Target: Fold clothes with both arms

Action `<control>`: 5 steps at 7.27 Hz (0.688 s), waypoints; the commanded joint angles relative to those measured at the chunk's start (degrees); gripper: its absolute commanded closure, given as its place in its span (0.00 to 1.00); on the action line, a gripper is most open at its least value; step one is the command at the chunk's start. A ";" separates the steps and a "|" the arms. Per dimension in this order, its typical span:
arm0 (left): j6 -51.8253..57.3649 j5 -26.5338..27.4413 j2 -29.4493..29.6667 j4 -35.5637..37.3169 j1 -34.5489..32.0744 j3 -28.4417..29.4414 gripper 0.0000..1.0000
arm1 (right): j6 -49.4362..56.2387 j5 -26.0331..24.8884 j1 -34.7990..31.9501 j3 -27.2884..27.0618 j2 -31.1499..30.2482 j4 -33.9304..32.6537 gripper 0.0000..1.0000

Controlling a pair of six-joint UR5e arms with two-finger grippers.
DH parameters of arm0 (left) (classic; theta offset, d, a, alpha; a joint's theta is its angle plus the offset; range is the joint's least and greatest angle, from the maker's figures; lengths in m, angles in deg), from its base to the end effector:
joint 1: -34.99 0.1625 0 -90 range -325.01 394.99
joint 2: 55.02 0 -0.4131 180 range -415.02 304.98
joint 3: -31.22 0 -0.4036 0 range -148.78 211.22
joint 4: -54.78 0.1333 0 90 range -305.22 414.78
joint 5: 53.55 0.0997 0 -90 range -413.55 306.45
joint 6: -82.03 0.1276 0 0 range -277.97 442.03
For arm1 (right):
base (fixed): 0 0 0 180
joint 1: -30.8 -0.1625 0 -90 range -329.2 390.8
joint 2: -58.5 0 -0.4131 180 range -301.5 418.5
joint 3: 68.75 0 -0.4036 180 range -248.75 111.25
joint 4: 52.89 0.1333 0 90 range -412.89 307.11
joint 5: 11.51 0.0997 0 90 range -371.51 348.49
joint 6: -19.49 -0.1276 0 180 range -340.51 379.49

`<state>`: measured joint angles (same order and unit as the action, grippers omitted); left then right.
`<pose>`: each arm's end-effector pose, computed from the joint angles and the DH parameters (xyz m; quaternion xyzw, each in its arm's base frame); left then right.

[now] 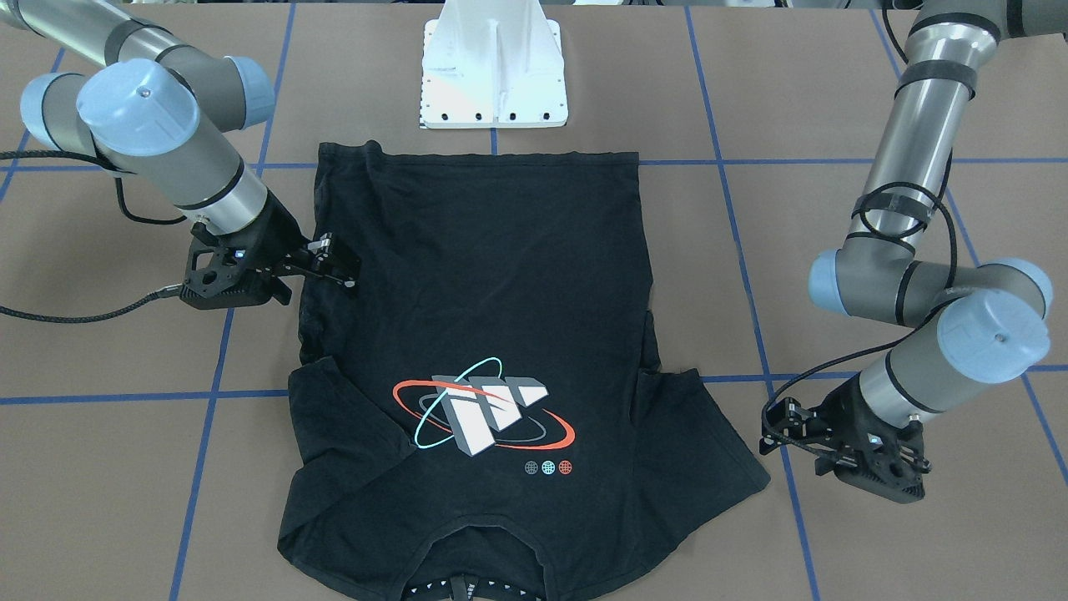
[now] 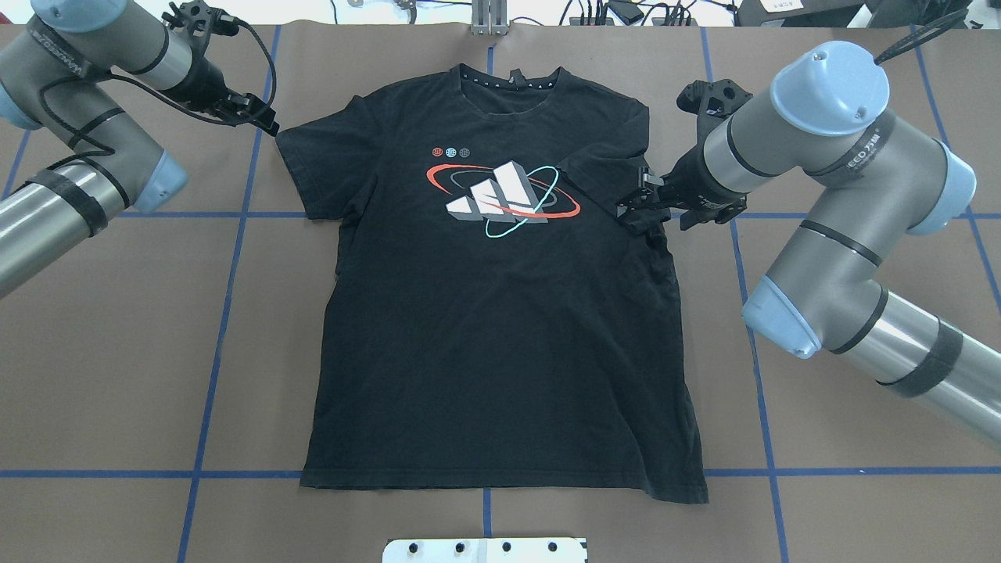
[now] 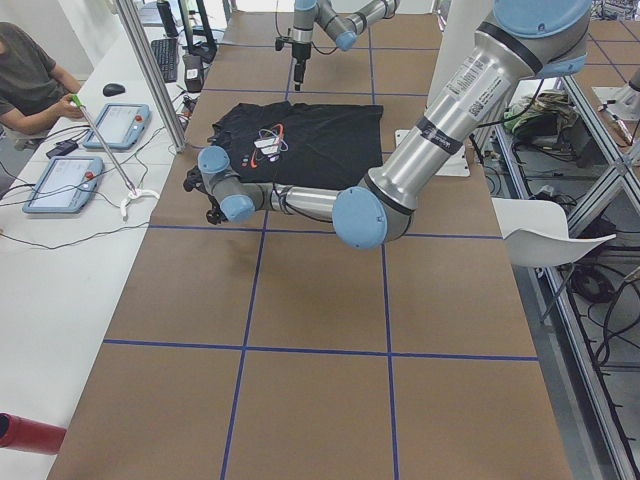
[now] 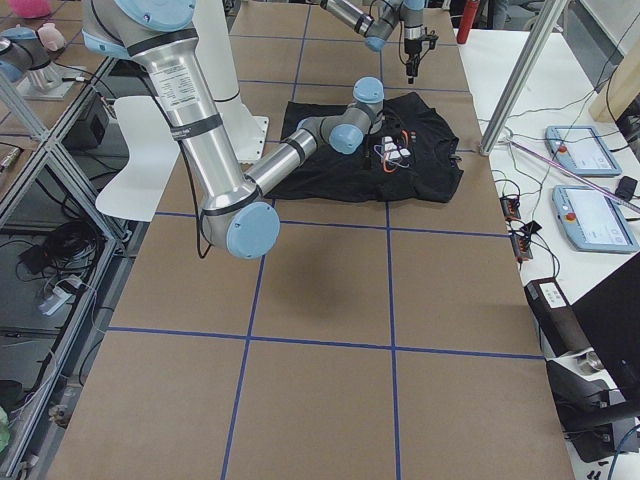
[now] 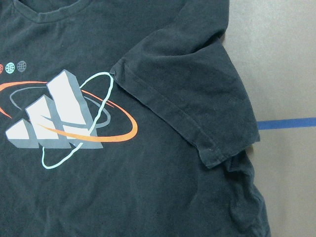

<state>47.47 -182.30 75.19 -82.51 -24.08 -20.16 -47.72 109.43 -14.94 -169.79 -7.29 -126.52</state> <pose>0.3708 -0.7229 0.4571 0.1649 0.4651 0.1100 0.8628 -0.4029 -0.5104 0.2961 0.0378 -0.4820 0.0588 0.8734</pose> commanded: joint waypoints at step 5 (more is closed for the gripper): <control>-10.71 3.32 3.90 -9.22 2.47 9.10 0.44 | 0.15 -0.35 0.12 -1.09 -1.71 0.15 0.00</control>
<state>37.03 -180.44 78.30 -91.59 -21.78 -12.18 -47.64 109.17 -14.95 -170.89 -8.79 -126.43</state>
